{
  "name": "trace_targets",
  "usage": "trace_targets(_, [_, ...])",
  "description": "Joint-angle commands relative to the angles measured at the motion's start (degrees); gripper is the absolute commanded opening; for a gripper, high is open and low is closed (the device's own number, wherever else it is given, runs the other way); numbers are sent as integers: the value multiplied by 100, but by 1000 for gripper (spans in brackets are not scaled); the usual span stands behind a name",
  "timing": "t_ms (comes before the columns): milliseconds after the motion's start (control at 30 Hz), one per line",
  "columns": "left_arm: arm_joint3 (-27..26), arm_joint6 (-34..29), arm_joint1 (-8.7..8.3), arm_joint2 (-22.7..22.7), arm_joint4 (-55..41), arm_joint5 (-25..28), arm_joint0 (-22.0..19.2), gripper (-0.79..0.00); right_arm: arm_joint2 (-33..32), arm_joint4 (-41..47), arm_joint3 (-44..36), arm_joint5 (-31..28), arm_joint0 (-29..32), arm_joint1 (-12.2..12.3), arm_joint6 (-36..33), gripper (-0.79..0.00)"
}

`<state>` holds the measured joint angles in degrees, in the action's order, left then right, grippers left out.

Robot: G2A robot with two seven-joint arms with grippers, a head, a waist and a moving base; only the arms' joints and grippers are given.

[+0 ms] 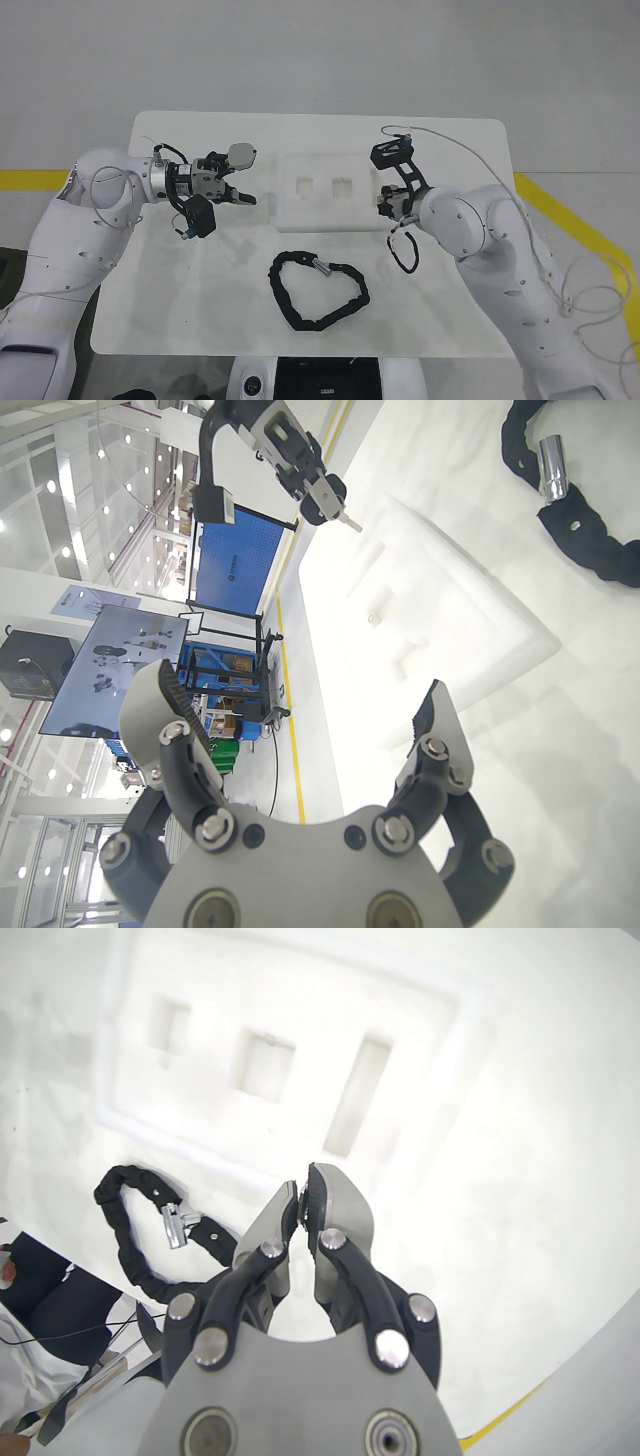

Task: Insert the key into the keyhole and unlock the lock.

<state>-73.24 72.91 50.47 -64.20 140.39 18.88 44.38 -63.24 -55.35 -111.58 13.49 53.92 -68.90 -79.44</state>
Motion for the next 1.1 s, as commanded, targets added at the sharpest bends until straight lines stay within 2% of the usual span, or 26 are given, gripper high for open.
trace_targets(0, [0, 0, 0, 0, 0, 0, 0, 0, -53, 113, -245, -85, 188, 10, 227, -785])
trace_targets(233, [0, 0, 0, 0, 0, 0, 0, 0, -356, 841, -728, -833, 1163, 46, 1860, -785])
trace_targets(367, [0, 0, 0, 0, 0, 0, 0, 0, -652, 1507, -649, -1564, 1748, 75, 2891, -785])
trace_targets(400, [0, 0, 0, 0, 0, 0, 0, 0, -712, 1896, -618, -1805, 1878, 73, 3120, -785])
trace_targets(467, [0, 0, 0, 0, 0, 0, 0, 0, -890, 2058, -490, -2137, 2026, 101, 3265, -785])
trace_targets(567, [0, 0, 0, 0, 0, 0, 0, 0, -1096, 2787, -241, -2751, 2234, 132, 3354, -785])
trace_targets(767, [0, 0, 0, 0, 0, 0, 0, 0, -1589, 3524, 72, -3499, 2515, 216, 3381, -785])
trace_targets(867, [0, 0, 0, 0, 0, 0, 0, 0, -1880, 3749, 101, -3758, 2703, 263, 3425, -785])
trace_targets(1067, [0, 0, 0, 0, 0, 0, 0, 0, -2406, 3888, -6, -3851, 3094, 343, 3533, -785])
